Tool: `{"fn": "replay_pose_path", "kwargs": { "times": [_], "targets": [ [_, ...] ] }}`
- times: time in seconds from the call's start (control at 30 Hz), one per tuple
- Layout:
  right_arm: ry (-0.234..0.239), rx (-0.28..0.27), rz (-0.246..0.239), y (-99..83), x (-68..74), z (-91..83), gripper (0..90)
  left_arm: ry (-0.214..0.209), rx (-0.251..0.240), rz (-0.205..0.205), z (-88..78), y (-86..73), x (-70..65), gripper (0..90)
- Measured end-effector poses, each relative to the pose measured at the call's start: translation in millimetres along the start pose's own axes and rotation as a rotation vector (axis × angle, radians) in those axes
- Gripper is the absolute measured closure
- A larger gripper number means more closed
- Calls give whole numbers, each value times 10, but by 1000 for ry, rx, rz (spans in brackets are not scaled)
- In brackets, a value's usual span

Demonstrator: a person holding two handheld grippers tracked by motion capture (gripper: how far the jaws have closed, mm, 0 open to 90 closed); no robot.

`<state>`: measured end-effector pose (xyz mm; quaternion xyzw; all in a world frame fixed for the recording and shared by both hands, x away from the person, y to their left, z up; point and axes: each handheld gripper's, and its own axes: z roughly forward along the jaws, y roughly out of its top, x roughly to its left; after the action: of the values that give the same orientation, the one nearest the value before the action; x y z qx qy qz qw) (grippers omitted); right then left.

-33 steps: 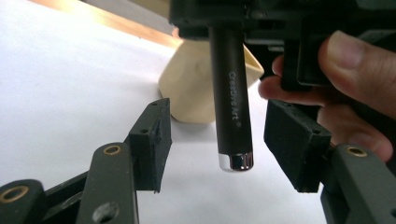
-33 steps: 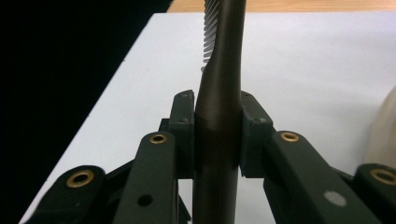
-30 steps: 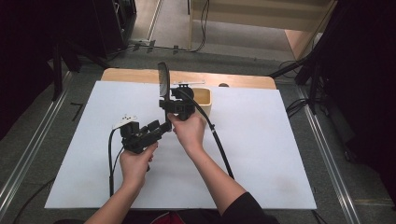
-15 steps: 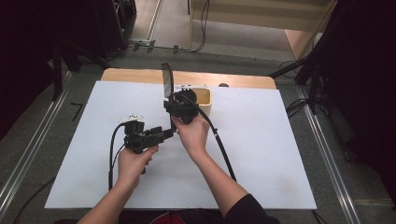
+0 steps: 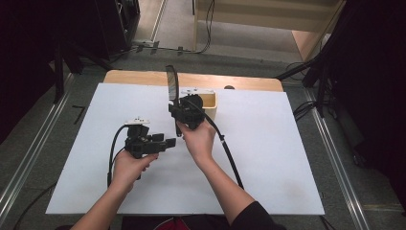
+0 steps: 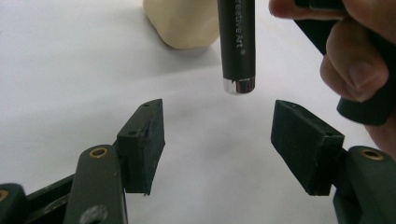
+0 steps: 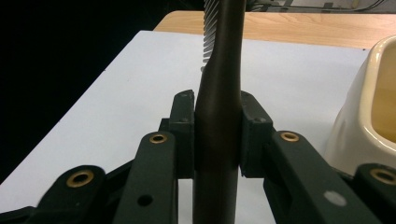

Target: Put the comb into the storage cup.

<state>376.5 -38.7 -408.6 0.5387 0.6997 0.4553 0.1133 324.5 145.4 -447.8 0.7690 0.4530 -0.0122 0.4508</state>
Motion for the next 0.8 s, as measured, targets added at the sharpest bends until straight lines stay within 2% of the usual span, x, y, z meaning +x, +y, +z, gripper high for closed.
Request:
{"fn": "replay_pose_path", "kwargs": {
  "times": [0.13, 0.23, 0.3, 0.4, 0.53, 0.7, 0.8],
  "targets": [
    [9, 0, -3, -9, -5, -12, 699, -4, 40, 53, -13, -6, 1, 365],
    [15, -7, -6, -13, -11, -25, 699, -24, 107, 87, -20, -17, 8, 366],
    [22, -6, -2, -14, -17, -22, 699, -21, 117, 119, -38, -28, 13, 366],
    [25, -4, -6, -22, -10, -13, 699, -42, 125, 135, -58, -46, 37, 365],
    [31, -8, -10, -24, -5, -18, 699, -58, 136, 188, -90, -90, 61, 365],
    [39, -11, -16, -25, 1, -22, 699, -48, 150, 235, -104, -150, 74, 346],
    [41, -11, -25, -34, 10, -22, 699, -36, 164, 280, -114, -180, 76, 342]
  ]
}}
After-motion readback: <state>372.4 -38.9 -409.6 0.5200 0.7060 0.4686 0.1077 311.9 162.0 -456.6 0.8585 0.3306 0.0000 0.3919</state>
